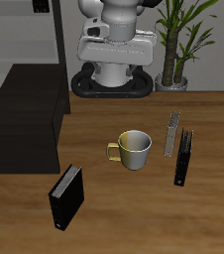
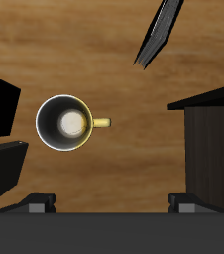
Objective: Place the yellow book upright on top of the shelf
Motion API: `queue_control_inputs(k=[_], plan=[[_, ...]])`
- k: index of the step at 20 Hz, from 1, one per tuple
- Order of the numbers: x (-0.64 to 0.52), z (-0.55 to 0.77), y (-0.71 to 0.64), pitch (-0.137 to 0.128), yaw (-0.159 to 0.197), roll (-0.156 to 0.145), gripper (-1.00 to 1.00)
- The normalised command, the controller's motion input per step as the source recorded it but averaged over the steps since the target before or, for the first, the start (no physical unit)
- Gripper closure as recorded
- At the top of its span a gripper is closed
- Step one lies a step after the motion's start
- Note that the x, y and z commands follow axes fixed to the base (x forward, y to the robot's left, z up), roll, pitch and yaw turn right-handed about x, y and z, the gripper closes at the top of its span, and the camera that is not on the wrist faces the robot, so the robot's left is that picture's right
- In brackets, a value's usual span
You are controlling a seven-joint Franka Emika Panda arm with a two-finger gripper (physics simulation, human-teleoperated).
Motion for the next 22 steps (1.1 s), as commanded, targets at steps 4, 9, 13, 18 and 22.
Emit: queue_control_inputs(k=[4, 9, 13, 18, 22], plan=[[-0.02, 0.01, 0.03, -0.037, 0.020, -0.014, -1.00], [-0.05, -0.06, 0.29, -0.018, -0.032, -0.001, -1.00], [-0.12, -0.05, 0.26, -0.022, -0.091, -0.064, -1.00], [-0.37, -0.19, 0.51, -0.032, -0.059, -0.011, -1.00], [-0.11, -0.08, 0.35, -0.001, -0.028, 0.003, -1.00]])
